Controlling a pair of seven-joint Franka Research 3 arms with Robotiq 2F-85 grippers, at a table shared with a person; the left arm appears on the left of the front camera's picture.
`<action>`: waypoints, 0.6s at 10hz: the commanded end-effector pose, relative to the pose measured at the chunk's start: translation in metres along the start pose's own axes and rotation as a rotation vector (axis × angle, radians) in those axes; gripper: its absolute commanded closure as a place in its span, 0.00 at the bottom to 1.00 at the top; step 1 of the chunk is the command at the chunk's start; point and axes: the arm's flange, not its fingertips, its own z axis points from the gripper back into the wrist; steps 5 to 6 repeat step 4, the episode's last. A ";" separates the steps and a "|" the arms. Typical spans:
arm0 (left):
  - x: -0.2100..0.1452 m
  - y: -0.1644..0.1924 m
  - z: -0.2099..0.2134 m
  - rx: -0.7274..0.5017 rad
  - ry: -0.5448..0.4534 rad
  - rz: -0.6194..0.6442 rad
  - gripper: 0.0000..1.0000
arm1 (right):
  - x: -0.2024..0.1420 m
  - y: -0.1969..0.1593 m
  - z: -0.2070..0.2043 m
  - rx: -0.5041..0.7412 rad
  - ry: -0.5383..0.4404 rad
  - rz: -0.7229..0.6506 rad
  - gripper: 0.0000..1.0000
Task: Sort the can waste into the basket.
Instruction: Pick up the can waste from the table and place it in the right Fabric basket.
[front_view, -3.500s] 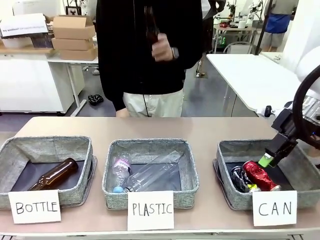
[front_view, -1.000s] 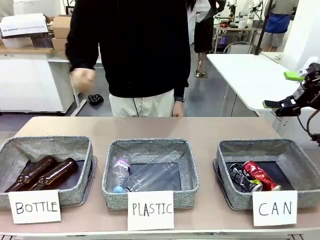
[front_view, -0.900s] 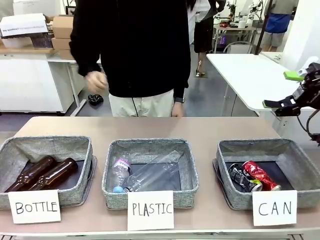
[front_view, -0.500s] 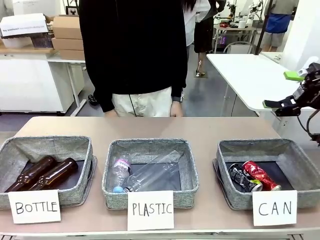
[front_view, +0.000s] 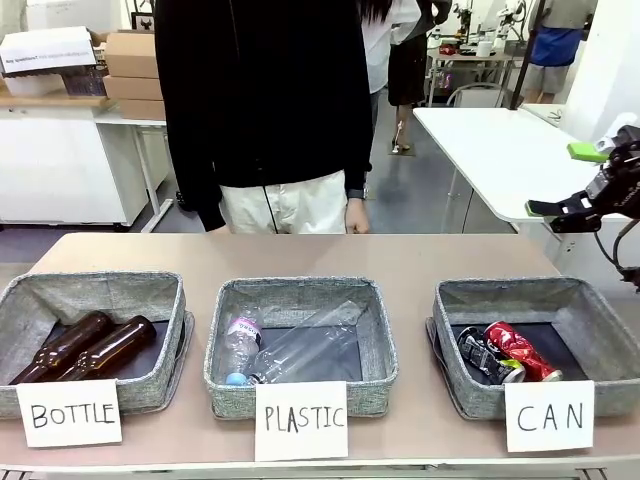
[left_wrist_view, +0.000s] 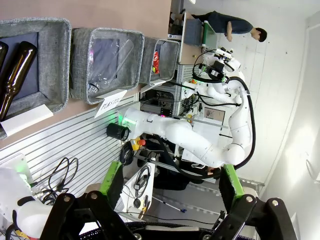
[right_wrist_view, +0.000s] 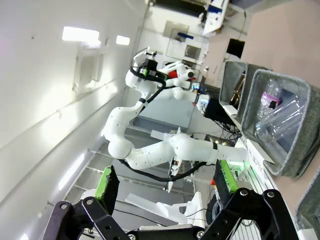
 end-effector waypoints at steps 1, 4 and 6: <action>-0.002 -0.001 0.000 0.003 0.002 -0.002 0.00 | -0.001 0.001 0.002 0.003 0.012 0.024 0.00; -0.002 -0.001 0.000 0.003 0.002 -0.002 0.00 | -0.001 0.001 0.002 0.003 0.012 0.024 0.00; -0.002 -0.001 0.000 0.003 0.002 -0.002 0.00 | -0.001 0.001 0.002 0.003 0.012 0.024 0.00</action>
